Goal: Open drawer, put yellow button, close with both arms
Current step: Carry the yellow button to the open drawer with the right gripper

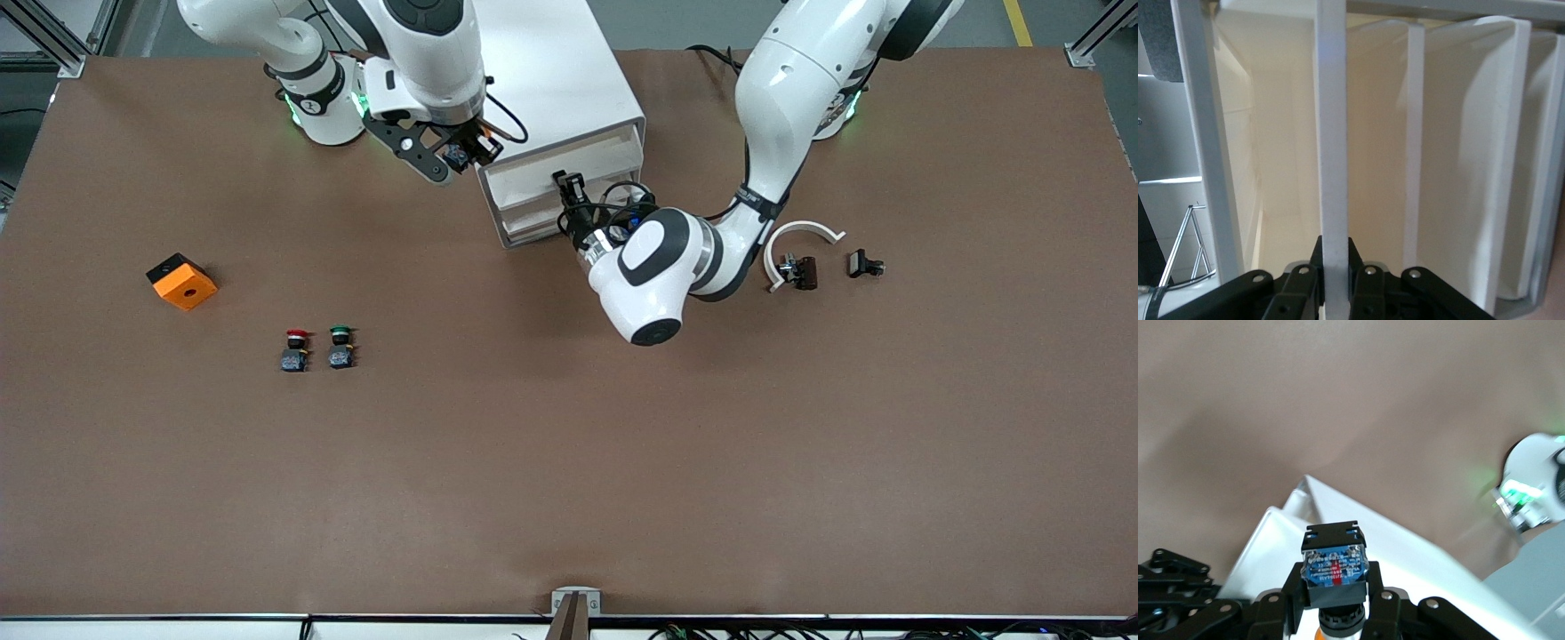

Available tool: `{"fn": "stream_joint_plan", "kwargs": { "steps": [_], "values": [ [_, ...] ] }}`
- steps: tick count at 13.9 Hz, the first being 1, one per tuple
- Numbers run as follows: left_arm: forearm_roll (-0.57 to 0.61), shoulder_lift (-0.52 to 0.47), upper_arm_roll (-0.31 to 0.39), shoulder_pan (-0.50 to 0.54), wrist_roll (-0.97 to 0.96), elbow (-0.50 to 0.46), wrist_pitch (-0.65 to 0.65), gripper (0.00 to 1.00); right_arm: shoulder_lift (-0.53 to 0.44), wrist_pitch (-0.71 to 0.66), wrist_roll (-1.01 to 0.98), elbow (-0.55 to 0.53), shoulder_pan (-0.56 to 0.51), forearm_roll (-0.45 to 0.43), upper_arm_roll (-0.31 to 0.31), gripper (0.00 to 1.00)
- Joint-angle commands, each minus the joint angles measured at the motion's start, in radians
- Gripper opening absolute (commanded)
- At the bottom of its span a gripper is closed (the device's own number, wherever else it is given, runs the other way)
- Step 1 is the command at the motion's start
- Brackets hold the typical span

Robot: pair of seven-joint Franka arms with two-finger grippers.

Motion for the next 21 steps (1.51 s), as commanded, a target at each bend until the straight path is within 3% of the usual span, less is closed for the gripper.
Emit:
{"fn": "stream_joint_plan", "kwargs": {
  "steps": [1,10,18,19,20,21],
  "values": [
    [-0.002,-0.002,0.001,0.032,-0.023,0.043,-0.005,0.12,0.041,0.061,0.153,0.036,0.020,0.035,-0.014,0.37],
    [0.001,-0.002,0.102,0.032,-0.012,0.092,0.004,0.13,0.144,0.135,0.336,0.097,0.078,0.074,-0.014,0.39],
    [-0.001,-0.003,0.145,0.035,-0.002,0.111,0.011,0.23,0.230,0.220,0.350,0.142,0.095,0.099,-0.014,0.39],
    [-0.001,-0.003,0.147,0.035,0.001,0.111,0.011,0.56,0.242,0.221,0.353,0.155,0.095,0.107,-0.014,0.39],
    [-0.001,-0.003,0.150,0.035,0.006,0.111,0.011,0.79,0.256,0.221,0.367,0.166,0.095,0.108,-0.014,0.39],
    [-0.001,-0.005,0.156,0.035,0.007,0.115,0.011,0.95,0.269,0.221,0.371,0.181,0.095,0.108,-0.014,0.39]
  ]
}}
